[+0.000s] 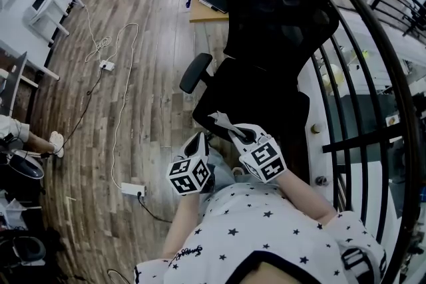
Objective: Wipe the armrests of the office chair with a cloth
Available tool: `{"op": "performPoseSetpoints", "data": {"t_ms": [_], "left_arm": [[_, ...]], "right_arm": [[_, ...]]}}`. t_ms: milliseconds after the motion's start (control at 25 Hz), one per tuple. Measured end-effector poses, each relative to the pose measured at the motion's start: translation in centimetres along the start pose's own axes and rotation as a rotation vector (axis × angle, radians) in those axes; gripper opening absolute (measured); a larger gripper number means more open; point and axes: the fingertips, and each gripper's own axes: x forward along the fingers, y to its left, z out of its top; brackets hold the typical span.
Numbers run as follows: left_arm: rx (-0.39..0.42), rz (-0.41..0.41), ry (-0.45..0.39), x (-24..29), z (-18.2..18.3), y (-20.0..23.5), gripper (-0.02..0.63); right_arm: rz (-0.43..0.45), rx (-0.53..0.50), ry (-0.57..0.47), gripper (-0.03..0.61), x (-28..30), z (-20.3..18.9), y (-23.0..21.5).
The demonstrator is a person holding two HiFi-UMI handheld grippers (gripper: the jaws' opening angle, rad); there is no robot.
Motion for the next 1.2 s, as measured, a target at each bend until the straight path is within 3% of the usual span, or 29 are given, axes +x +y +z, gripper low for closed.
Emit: {"op": "performPoseSetpoints", "data": {"t_ms": [1200], "left_arm": [[0.01, -0.017, -0.002, -0.1, 0.4, 0.1, 0.008]], "right_arm": [[0.005, 0.048, -0.053, 0.025, 0.0, 0.8, -0.2]]}}
